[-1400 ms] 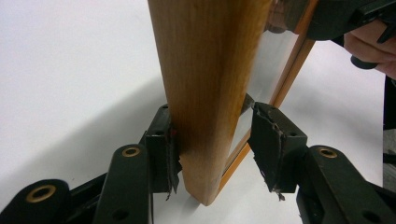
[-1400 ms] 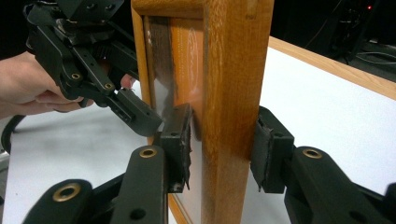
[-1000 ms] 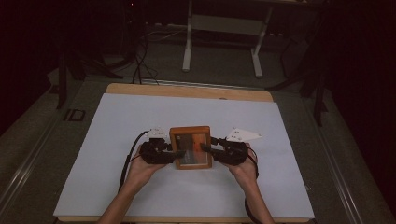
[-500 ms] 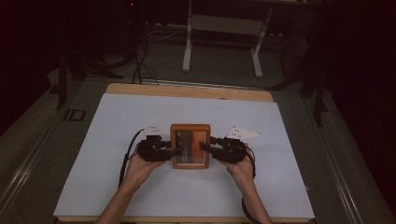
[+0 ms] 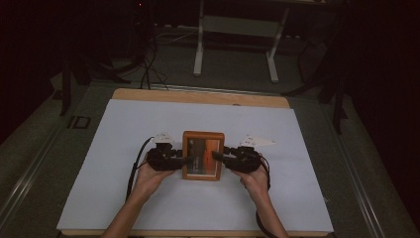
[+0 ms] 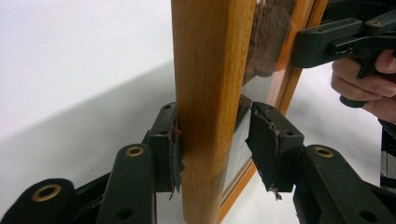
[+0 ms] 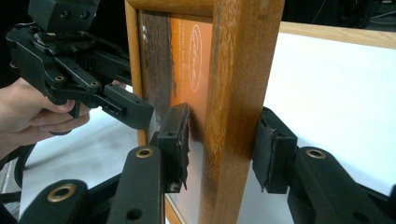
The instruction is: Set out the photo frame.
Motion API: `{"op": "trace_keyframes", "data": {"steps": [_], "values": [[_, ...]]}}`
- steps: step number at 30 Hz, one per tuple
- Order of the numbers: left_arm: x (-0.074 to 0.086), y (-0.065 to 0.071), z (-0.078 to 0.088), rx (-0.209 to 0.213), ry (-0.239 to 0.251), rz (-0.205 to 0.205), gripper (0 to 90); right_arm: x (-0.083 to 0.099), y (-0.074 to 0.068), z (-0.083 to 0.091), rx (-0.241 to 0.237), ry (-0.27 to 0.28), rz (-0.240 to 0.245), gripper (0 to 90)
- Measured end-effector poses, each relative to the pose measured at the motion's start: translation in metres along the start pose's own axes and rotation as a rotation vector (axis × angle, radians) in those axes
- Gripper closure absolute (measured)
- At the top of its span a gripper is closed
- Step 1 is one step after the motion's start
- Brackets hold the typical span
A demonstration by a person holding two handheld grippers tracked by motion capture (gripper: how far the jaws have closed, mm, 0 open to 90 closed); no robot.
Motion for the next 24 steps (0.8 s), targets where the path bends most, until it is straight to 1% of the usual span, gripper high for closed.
{"op": "trace_keyframes", "data": {"steps": [6,8,14,20,24], "values": [[0.004,-0.003,-0.005,-0.002,-0.013,0.012,55.9,0.004,0.004,-0.002,0.005,-0.014,-0.015,59.2],[0.004,-0.003,-0.006,0.001,-0.009,0.014,56.1,0.006,0.006,-0.004,0.005,-0.021,-0.021,59.0],[0.005,-0.005,-0.007,0.007,0.003,0.018,56.5,0.007,0.007,-0.005,0.0,-0.019,-0.022,59.2],[0.005,-0.009,-0.009,0.018,0.012,0.035,56.4,0.007,0.01,-0.007,0.001,-0.019,-0.039,59.5],[0.005,-0.009,-0.009,0.012,0.008,0.039,56.3,0.007,0.011,-0.008,-0.007,-0.013,-0.049,59.5]]}}
Point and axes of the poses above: each handheld gripper's, and its own axes: z roughly backward along the jaws, x roughly out of its underside, y roughly to its right, the point moved 8 cm from there along -z, roughly forward along the jaws, and after that the axes turned 1 degree about x, right-handed, at the moved point
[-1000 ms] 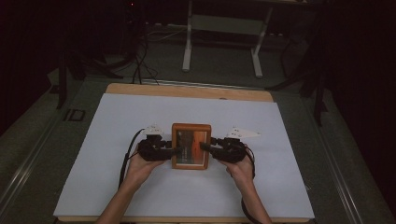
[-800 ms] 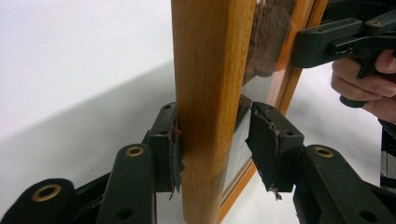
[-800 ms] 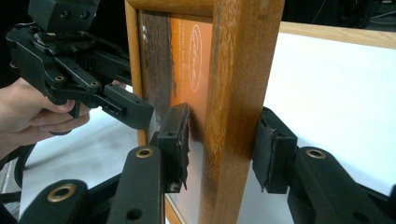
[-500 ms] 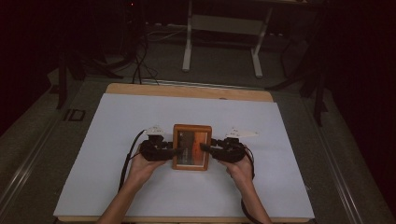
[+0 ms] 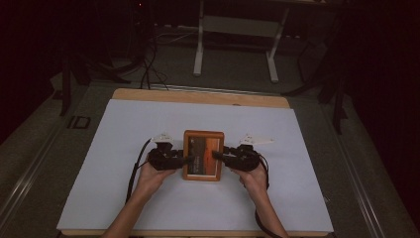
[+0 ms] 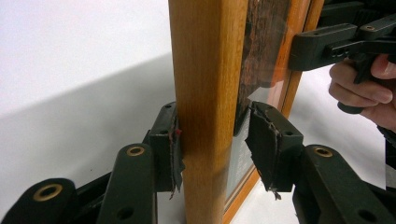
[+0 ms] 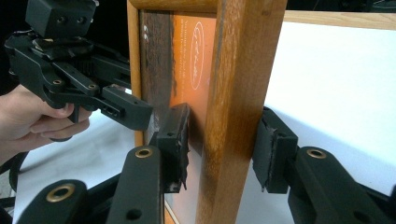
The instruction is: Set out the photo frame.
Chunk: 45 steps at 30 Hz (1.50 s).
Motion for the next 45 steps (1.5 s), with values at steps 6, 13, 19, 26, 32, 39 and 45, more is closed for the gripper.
{"op": "trace_keyframes", "data": {"steps": [6,13,19,26,32,39,45], "values": [[0.0,0.003,0.0,-0.019,-0.015,-0.017,56.0,0.002,0.0,0.002,-0.008,-0.006,-0.002,59.2],[0.002,0.004,-0.001,-0.021,-0.027,-0.022,50.0,0.007,-0.001,-0.001,0.008,-0.039,0.014,53.8],[0.002,0.006,0.0,-0.017,-0.03,-0.028,48.5,0.009,-0.002,-0.004,0.014,-0.055,0.028,51.1],[0.003,0.006,0.001,-0.028,-0.033,-0.018,49.5,0.01,0.0,-0.002,0.017,-0.053,0.019,51.6],[0.003,0.004,0.001,-0.022,-0.036,0.012,45.8,0.009,-0.001,-0.002,0.016,-0.055,0.021,50.9],[0.0,-0.001,0.011,-0.023,-0.005,0.042,43.6,0.005,-0.002,0.003,0.03,-0.052,0.042,49.8],[-0.006,-0.003,0.022,-0.03,0.024,0.046,43.1,-0.001,-0.003,0.01,0.039,-0.048,0.061,49.5]]}}
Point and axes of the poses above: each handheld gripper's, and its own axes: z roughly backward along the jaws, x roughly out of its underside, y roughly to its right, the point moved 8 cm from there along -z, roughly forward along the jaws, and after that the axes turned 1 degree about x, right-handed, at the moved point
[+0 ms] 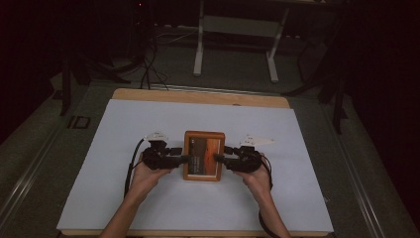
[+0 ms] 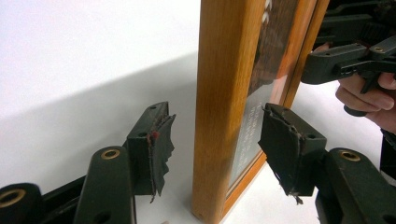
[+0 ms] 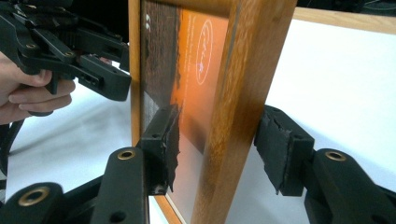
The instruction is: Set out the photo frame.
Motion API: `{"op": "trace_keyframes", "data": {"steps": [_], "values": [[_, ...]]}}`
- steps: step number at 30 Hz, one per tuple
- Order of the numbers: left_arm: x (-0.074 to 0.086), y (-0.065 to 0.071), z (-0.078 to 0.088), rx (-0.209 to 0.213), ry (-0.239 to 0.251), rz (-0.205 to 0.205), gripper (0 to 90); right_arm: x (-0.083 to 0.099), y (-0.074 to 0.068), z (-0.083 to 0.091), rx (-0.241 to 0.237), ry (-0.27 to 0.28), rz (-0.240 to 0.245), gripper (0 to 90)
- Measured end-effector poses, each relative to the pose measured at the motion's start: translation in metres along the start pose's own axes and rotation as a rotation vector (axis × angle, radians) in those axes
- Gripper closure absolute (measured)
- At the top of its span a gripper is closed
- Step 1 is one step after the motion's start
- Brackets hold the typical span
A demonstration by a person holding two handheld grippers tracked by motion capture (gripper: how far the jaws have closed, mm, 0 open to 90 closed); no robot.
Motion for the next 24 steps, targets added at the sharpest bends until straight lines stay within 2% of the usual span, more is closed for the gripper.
{"op": "trace_keyframes", "data": {"steps": [9,10,13,19,20,24], "values": [[-0.006,-0.007,0.014,-0.031,0.022,0.01,42.9,-0.007,0.007,0.016,0.01,0.031,-0.002,49.1],[-0.008,-0.011,0.021,-0.046,0.036,0.022,42.9,-0.008,0.01,0.022,0.015,0.038,-0.005,49.0],[-0.008,-0.017,0.025,-0.072,0.041,0.025,42.7,-0.009,0.015,0.028,0.018,0.04,-0.012,49.0],[-0.003,-0.029,0.029,-0.144,0.013,0.009,42.5,-0.002,0.027,0.034,0.037,0.007,-0.019,48.7],[-0.003,-0.029,0.029,-0.144,0.013,0.009,42.5,-0.002,0.027,0.034,0.037,0.007,-0.019,48.7],[0.001,-0.039,0.033,-0.203,0.002,0.011,42.0,0.002,0.034,0.037,0.048,-0.01,-0.032,48.7]]}}
Point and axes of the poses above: each handheld gripper's, and its own axes: z roughly backward along the jaws, x roughly out of its underside, y roughly to its right, the point moved 8 cm from there along -z, roughly forward along the jaws, and after that the axes turned 1 degree about x, right-handed, at the moved point
